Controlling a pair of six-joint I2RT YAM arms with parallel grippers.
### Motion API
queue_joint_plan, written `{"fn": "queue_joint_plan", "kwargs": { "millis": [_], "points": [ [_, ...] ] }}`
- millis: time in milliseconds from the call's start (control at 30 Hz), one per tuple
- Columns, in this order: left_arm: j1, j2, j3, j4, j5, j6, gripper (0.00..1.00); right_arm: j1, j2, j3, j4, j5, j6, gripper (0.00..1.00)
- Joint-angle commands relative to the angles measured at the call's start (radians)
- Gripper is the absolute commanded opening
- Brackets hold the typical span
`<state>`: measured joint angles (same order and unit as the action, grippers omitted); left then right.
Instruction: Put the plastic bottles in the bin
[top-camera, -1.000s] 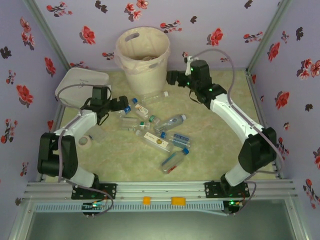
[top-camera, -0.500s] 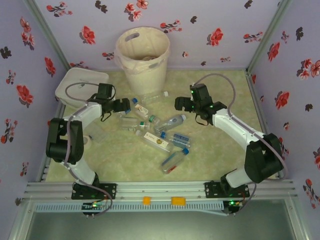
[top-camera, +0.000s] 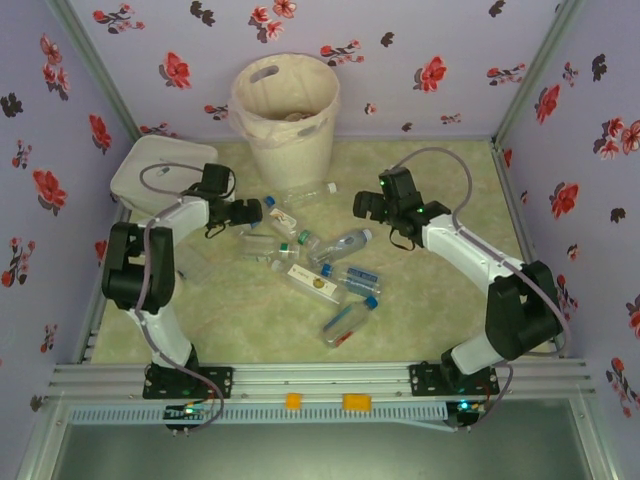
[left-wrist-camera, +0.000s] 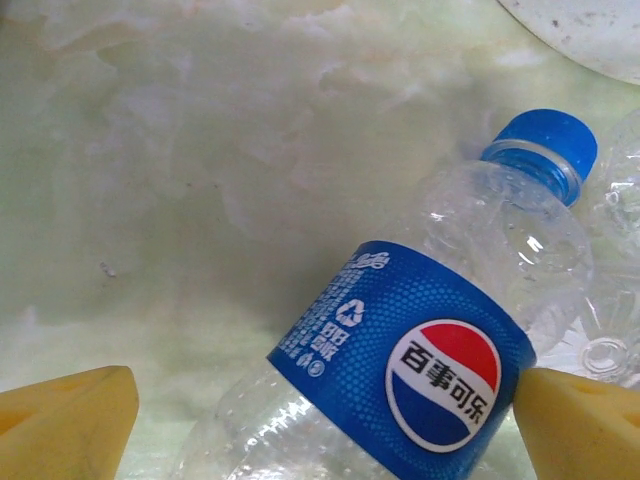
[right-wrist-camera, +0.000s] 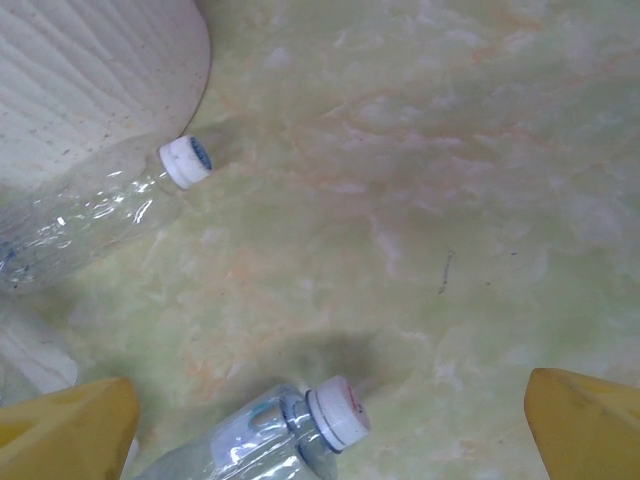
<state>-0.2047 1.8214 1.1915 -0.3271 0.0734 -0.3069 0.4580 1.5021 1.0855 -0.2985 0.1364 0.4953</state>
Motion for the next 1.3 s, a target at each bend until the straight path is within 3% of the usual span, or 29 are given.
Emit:
{"fn": "queue_joint_plan", "kwargs": {
  "millis": [0, 400, 733, 1100, 1267],
  "points": [
    [0.007, 0.042, 0.036, -0.058, 0.019, 0.025, 0.95, -0.03, -0.016, -0.003, -0.005, 0.023, 0.039, 1.0],
    [0.005, 0.1, 0.075, -0.089, 0.016, 0.006, 0.89, -0.061, -0.031, -0.039, 0.039, -0.086, 0.032, 1.0],
    [0.003, 0.109, 0.076, -0.144, -0.14, -0.024, 0.86, -0.062, -0.014, -0.022, 0.015, -0.114, 0.014, 1.0],
    [-0.001, 0.138, 0.097, -0.142, -0.135, -0.034, 0.82, -0.062, -0.011, -0.017, 0.024, -0.144, 0.02, 1.0],
    [0.0, 0.157, 0.115, -0.147, -0.135, -0.035, 0.74, -0.062, -0.016, -0.016, 0.016, -0.138, 0.017, 1.0]
  ]
}}
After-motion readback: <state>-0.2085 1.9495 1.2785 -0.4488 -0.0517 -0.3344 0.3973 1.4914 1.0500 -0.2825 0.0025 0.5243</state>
